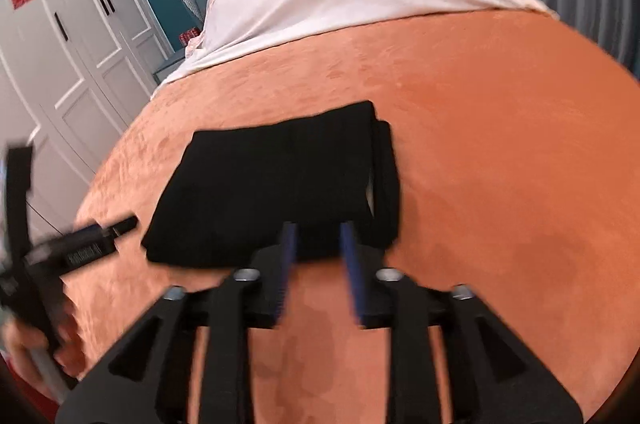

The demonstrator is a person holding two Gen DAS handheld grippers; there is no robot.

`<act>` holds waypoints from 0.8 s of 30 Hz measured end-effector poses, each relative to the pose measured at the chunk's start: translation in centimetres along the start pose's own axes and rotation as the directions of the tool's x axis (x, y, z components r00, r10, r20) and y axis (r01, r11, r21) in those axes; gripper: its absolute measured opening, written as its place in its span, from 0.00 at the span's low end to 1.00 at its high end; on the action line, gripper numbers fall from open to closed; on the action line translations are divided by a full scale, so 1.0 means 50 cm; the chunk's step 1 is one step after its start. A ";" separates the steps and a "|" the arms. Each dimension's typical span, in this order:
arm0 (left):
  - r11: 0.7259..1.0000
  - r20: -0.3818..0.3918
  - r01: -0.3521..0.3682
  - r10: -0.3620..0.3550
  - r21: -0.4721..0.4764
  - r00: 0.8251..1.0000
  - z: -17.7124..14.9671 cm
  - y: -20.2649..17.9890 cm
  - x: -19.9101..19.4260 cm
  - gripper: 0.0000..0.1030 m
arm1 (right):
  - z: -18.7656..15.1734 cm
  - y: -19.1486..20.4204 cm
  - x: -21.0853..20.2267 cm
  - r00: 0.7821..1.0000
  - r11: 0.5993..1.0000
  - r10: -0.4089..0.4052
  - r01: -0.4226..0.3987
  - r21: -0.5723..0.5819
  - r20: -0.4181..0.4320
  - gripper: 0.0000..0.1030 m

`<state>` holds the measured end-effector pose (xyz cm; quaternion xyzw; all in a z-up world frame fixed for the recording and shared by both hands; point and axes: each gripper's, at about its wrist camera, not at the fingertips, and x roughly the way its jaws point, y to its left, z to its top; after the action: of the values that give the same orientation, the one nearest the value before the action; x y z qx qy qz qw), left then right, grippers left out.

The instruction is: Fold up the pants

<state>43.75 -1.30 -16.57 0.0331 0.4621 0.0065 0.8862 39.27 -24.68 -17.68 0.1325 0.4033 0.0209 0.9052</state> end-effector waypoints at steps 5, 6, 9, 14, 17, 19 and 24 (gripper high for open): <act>0.999 0.018 -0.012 0.012 0.051 1.000 -0.067 -0.010 -0.133 0.81 | -0.098 0.052 -0.123 1.000 0.997 -0.013 0.012 -0.072 -0.011 0.41; 0.999 0.013 -0.005 0.004 0.051 1.000 -0.087 -0.010 -0.161 0.81 | -0.110 0.056 -0.142 1.000 0.997 -0.014 0.013 -0.076 -0.009 0.42; 0.998 0.010 -0.021 0.020 0.056 1.000 -0.130 -0.013 -0.216 0.81 | -0.142 0.077 -0.193 1.000 0.997 -0.019 0.018 -0.069 -0.018 0.56; 0.995 0.037 -0.059 0.056 0.084 0.998 -0.210 -0.017 -0.313 0.86 | -0.178 0.102 -0.291 0.999 0.997 -0.037 0.038 -0.062 0.026 0.71; 0.994 0.042 -0.068 0.064 0.091 0.997 -0.254 -0.017 -0.366 0.89 | -0.195 0.108 -0.341 0.998 0.997 -0.043 0.045 -0.055 0.042 0.77; 0.995 0.044 -0.053 0.050 0.080 0.998 -0.277 -0.013 -0.394 0.89 | -0.210 0.110 -0.376 0.997 0.997 -0.055 0.058 -0.055 0.056 0.81; 0.998 0.040 -0.011 0.008 0.054 0.999 -0.323 -0.007 -0.456 0.89 | -0.246 0.107 -0.445 0.996 0.996 -0.058 0.063 -0.067 0.073 0.81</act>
<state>17.46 -1.74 -7.16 0.0595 0.4441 -0.0025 0.8940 15.60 -20.00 -8.03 0.0892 0.3739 0.0026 0.9232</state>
